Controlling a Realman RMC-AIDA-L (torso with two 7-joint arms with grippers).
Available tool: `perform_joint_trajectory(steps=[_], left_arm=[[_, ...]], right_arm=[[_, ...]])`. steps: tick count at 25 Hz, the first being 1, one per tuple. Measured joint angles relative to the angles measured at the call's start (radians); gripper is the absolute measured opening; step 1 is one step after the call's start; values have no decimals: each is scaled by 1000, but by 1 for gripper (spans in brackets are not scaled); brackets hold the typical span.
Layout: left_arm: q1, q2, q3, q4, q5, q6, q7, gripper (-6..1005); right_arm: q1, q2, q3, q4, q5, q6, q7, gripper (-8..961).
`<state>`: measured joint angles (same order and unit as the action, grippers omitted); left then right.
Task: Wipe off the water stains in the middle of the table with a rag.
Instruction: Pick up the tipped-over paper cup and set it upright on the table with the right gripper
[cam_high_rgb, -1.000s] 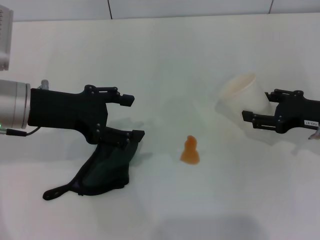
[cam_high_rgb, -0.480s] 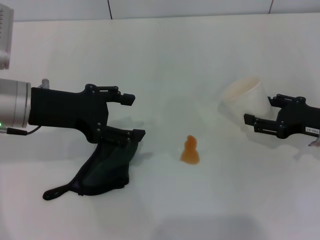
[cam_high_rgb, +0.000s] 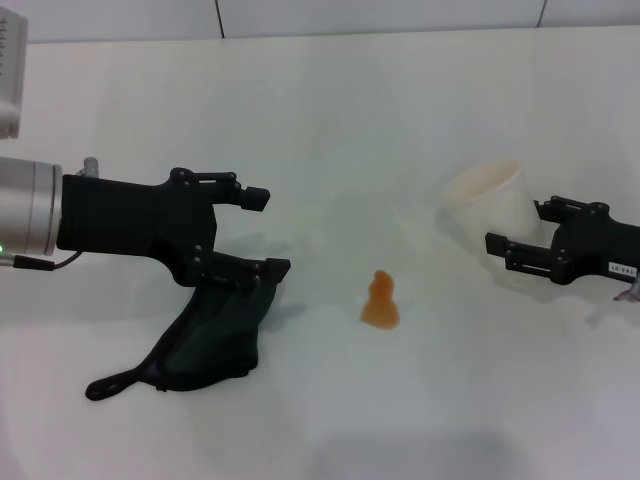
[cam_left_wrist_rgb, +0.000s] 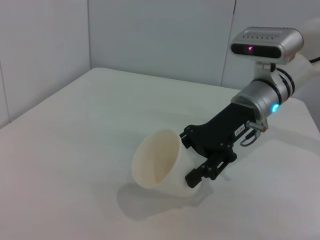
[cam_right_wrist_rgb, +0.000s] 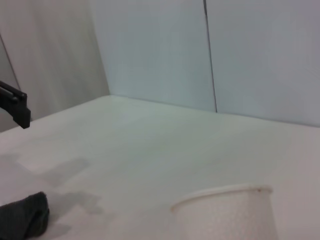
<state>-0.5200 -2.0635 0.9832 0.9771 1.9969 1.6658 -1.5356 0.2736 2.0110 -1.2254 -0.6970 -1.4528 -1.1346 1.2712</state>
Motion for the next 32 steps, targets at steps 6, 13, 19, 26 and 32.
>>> perform_joint_trajectory(steps=[6, 13, 19, 26, 32], left_arm=[[-1, -1, 0, 2, 1, 3, -2, 889], [-2, -1, 5, 9, 1, 9, -11, 889], [-3, -1, 5, 9, 0, 9, -14, 889], [-2, -1, 6, 9, -1, 10, -15, 889], [-2, -1, 6, 9, -1, 11, -15, 890]], right_arm=[[-2, 0, 4, 30, 17, -5, -13, 719], [-2, 0, 5, 50, 34, -13, -36, 719], [-2, 0, 4, 64, 34, -13, -37, 720], [-3, 0, 6, 76, 36, -11, -35, 722], [-17, -1, 8, 76, 45, -13, -28, 725]])
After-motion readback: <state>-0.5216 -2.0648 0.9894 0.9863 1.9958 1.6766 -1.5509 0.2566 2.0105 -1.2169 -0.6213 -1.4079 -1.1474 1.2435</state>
